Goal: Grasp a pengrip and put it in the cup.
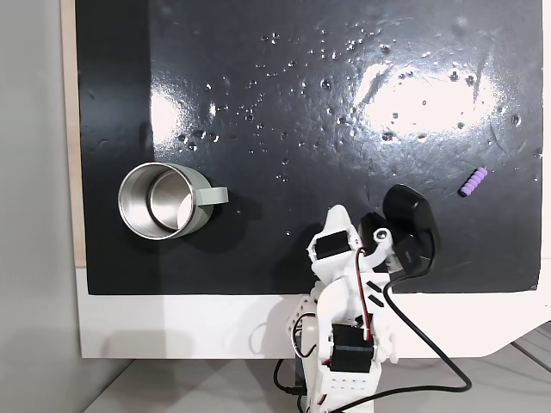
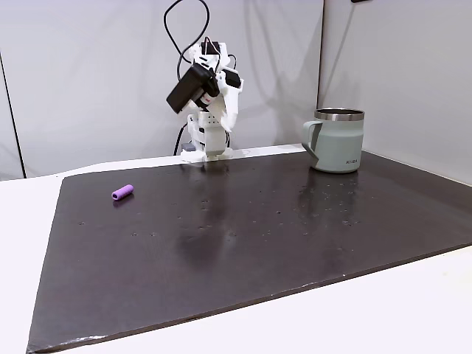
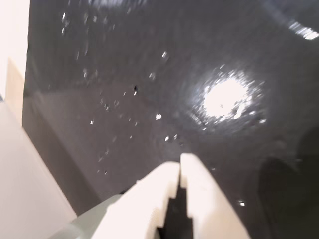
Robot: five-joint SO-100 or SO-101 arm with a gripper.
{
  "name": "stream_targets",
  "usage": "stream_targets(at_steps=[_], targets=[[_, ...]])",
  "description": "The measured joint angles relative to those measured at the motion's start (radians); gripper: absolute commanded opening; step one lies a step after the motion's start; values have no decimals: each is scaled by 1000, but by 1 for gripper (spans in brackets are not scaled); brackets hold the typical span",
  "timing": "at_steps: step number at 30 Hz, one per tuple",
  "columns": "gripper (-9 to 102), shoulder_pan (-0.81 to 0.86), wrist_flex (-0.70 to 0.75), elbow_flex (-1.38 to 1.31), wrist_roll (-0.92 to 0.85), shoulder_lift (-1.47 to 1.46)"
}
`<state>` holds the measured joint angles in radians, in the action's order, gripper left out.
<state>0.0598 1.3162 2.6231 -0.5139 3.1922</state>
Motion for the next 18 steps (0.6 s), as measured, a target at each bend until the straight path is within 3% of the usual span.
stream_targets(at_steps=[18], targets=[[0,483,5,-620,-537,-887]])
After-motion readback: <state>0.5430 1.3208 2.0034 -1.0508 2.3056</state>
